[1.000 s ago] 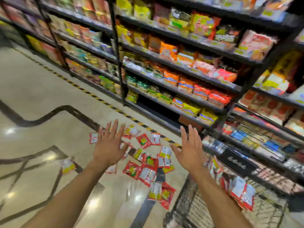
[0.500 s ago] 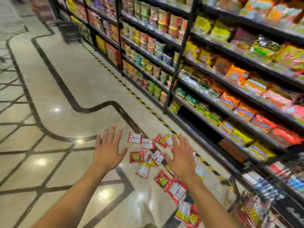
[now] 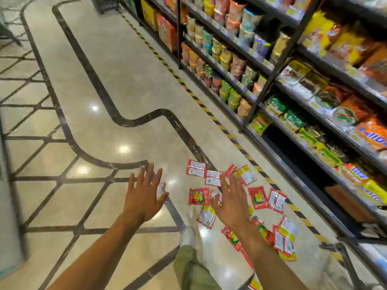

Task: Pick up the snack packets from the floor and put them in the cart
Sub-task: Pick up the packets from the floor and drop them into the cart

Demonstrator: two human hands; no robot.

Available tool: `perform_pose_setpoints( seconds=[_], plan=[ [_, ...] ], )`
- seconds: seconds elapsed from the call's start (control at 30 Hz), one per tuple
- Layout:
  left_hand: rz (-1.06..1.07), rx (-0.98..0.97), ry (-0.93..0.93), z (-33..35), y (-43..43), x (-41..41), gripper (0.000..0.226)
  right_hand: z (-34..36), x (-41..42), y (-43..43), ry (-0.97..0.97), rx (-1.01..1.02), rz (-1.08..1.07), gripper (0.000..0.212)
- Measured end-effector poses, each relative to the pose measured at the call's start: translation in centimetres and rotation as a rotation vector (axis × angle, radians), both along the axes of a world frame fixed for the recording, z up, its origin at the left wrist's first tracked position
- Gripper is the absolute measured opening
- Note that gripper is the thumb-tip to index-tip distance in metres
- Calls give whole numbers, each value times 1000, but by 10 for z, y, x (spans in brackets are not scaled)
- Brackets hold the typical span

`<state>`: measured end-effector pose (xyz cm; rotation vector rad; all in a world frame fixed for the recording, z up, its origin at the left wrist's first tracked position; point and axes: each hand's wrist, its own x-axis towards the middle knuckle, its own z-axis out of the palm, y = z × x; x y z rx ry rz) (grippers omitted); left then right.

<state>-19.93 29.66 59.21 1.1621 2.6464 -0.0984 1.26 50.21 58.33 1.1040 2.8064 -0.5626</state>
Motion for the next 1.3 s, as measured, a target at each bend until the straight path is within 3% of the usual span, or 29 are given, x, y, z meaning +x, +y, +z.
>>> perform_pose_setpoints(
  seconds=[0.3, 0.6, 0.83, 1.03, 1.2, 1.3],
  plan=[
    [-69, -81, -133, -149, 60, -125, 82, -142, -120, 55, -163, -30, 84, 85],
    [-55, -121, -244, -399, 73, -170, 83, -378, -177, 74, -298, -96, 98, 83],
    [-2, -199, -310, -604, 44, -174, 86, -575, -178, 73, -393, -71, 187, 80],
    [272, -239, -429, -746, 31, -182, 92, -719, -177, 98, -567, -160, 267, 93],
    [727, -52, -531, -813, 32, -188, 106, -787, -186, 114, -616, -149, 379, 106],
    [892, 85, -542, -833, 37, -192, 103, -807, -189, 119, -633, -150, 364, 103]
  ],
)
